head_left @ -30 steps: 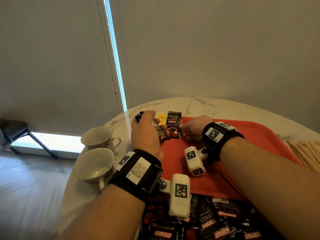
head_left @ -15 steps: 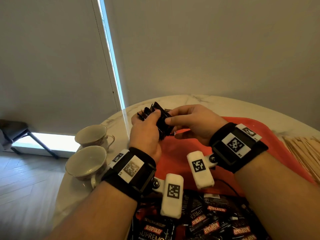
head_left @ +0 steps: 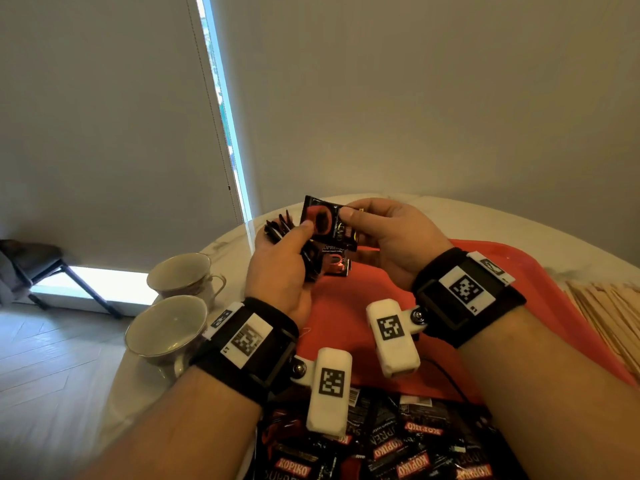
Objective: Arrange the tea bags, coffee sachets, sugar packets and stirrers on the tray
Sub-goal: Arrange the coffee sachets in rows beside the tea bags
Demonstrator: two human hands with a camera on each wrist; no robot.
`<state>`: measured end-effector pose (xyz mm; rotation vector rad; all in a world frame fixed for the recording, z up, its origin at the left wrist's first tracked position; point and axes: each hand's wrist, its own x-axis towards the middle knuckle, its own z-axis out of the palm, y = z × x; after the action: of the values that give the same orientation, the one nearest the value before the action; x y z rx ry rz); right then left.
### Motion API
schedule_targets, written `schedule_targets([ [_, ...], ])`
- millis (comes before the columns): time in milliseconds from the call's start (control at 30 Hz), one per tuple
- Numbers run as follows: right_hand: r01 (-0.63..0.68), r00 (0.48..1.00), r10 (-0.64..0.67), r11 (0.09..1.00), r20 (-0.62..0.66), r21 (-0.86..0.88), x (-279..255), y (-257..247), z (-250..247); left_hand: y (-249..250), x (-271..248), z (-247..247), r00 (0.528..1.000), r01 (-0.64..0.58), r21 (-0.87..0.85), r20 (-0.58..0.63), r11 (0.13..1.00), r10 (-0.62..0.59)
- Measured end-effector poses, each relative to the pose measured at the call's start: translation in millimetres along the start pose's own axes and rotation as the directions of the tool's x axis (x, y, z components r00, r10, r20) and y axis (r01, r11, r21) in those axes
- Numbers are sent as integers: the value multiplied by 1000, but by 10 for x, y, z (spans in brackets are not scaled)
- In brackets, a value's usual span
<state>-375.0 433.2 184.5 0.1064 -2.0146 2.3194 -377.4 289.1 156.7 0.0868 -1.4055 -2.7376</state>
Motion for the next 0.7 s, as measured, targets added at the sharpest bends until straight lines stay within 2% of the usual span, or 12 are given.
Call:
schedule_targets([
  [100, 28, 999, -29, 1000, -16, -10, 7, -42, -54, 26, 34, -28, 998, -18, 5, -65, 1000, 18],
  [167, 33, 999, -33, 999, 12, -17, -1, -66, -74, 35, 45, -39, 998, -27, 12, -61, 1000, 28],
  [300, 30, 999, -28, 998, 35, -57, 5, -76, -96, 21, 2, -10, 999, -18, 17, 43, 1000, 17],
  [400, 44, 999, -45, 998, -1, -51, 33, -83, -136, -12, -15, -11, 992, -35, 29, 124, 999, 31],
  [500, 45, 999, -44, 999, -9, 26, 43, -112, -143, -44, -15, -17, 990, -77, 77, 120, 994, 67],
  [600, -34, 999, 34, 999, -2, 31, 26, -126, -137, -36, -14, -12, 996, -75, 46, 59, 996, 73],
  [700, -119, 993, 119, 993, -3, -8, 28, -115, -157, -35, -13, -7, 995, -88, 20, 48, 996, 87],
])
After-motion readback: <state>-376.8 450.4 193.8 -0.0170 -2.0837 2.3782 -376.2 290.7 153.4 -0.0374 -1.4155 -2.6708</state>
